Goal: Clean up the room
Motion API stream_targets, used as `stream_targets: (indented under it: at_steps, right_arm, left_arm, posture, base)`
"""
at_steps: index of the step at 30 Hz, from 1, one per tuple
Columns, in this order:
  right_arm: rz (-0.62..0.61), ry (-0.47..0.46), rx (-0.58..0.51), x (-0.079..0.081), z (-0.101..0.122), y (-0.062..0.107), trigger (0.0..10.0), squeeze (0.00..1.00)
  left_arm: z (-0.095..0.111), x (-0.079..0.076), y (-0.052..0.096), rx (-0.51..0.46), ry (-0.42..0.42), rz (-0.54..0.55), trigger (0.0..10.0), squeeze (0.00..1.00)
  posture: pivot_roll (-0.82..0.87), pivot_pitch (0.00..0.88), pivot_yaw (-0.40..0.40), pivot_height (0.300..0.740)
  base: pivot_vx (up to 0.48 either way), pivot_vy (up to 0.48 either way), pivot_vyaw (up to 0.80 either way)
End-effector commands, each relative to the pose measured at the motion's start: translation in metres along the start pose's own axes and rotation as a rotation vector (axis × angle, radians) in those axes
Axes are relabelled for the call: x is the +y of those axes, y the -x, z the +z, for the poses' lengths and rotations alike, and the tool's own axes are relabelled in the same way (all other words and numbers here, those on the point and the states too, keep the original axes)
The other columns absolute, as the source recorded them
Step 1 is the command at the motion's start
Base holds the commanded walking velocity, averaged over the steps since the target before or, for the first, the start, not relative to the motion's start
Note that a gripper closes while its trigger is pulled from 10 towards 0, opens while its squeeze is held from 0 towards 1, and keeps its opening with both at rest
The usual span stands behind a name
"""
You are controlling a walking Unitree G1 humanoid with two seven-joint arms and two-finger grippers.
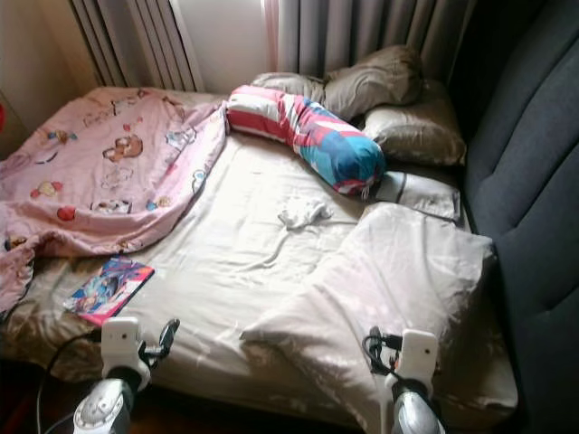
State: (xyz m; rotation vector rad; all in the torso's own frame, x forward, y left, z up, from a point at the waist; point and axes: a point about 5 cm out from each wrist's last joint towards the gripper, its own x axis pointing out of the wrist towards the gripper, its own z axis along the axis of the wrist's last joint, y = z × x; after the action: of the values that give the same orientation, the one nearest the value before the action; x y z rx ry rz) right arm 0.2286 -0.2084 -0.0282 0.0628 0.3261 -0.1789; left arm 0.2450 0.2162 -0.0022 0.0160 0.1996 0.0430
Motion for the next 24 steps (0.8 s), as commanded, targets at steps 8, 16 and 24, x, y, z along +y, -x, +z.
stream_targets:
  at_steps: [8, 16, 24]
  right_arm:
    - [-0.002, -0.009, 0.002, 0.005, -0.002, 0.001, 10.0, 0.00]
    - [0.005, -0.011, -0.010, 0.009, 0.003, -0.002, 10.0, 0.00]
    - [-0.033, -0.022, -0.051, 0.005, 0.008, -0.002, 10.0, 0.00]
  left_arm:
    - [0.013, 0.003, -0.007, -0.038, 0.004, 0.006, 10.0, 0.00]
    - [0.019, 0.000, -0.014, -0.041, 0.004, -0.015, 10.0, 0.00]
    - [0.024, -0.004, -0.020, -0.029, -0.009, -0.055, 10.0, 0.00]
  posture:
    - [-0.05, 0.012, 0.007, 0.740]
    - [-0.08, 0.039, 0.022, 0.740]
    - [-0.15, 0.093, 0.051, 0.740]
  base:
    - [0.000, 0.000, 0.00]
    - [0.000, 0.000, 0.00]
    - [0.000, 0.000, 0.00]
